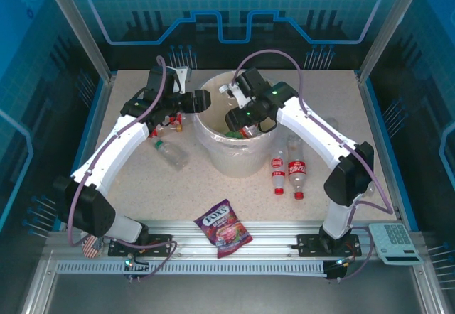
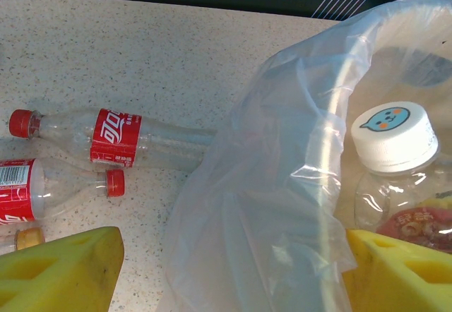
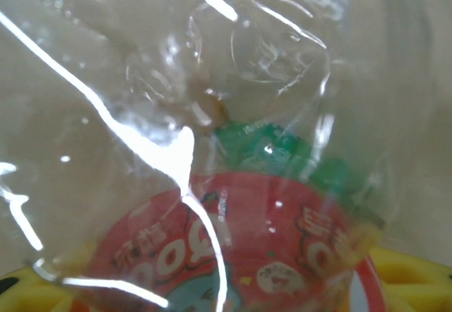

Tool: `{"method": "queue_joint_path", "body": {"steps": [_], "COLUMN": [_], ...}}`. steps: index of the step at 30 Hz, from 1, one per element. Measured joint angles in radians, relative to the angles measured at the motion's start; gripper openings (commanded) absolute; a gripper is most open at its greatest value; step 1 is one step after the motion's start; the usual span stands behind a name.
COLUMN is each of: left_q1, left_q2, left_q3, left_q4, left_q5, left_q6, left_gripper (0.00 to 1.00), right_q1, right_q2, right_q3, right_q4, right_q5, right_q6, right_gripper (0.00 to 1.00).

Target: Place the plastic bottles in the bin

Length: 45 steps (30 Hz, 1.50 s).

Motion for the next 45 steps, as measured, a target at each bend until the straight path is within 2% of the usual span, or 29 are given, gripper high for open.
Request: {"method": "queue_joint_path", "body": {"steps": [8,15,20,27,33,36,42,45], "left_q1": [0.000,0.001,0.001,0.001,0.001,0.001,0.001,0.001], "left_q2": [0.000,-0.002,-0.002,-0.006,-0.007,-0.008,-0.008,-0.008], "left_q3": [-0.002,-0.007,-0.007,-0.013,-0.014,-0.016,-0.017,-0.017], "left_q4": [0.005,0.013,0.014,0.024,0.026,0.027,0.031,0.031], "left_q5": [-0.004,-0.003,-0.004,-0.004,-0.004,-0.004,-0.003,-0.003], "left_q6": [0.001,0.001,0.001,0.003,0.004,0.004,0.008,0.008], "left_gripper": [0.80,0.80,0.80,0.80,0.80,0.80,0.80,0.81], "right_q1": [0.000,0.000,0.010,0.027,0.015,-0.039,-0.216,-0.328], "right_q2": [0.032,0.037,0.022,-0.161,-0.363,-0.443,-0.514,-0.552], "right_q3": [-0.035,-0.043,-0.036,-0.024,-0.030,-0.077,-0.218,-0.327], "right_q4": [0.040,0.053,0.049,0.040,0.014,-0.007,-0.153,-0.199], "right_q5": [-0.001,-0.001,-0.001,0.007,0.103,0.168,0.435,0.511], "right_q6": [-0.013,-0.018,-0.035,-0.043,-0.042,-0.031,0.027,0.064], "right_gripper": [0.76,0.85,0.95,0.98,0.98,0.98,0.98,1.00]}}
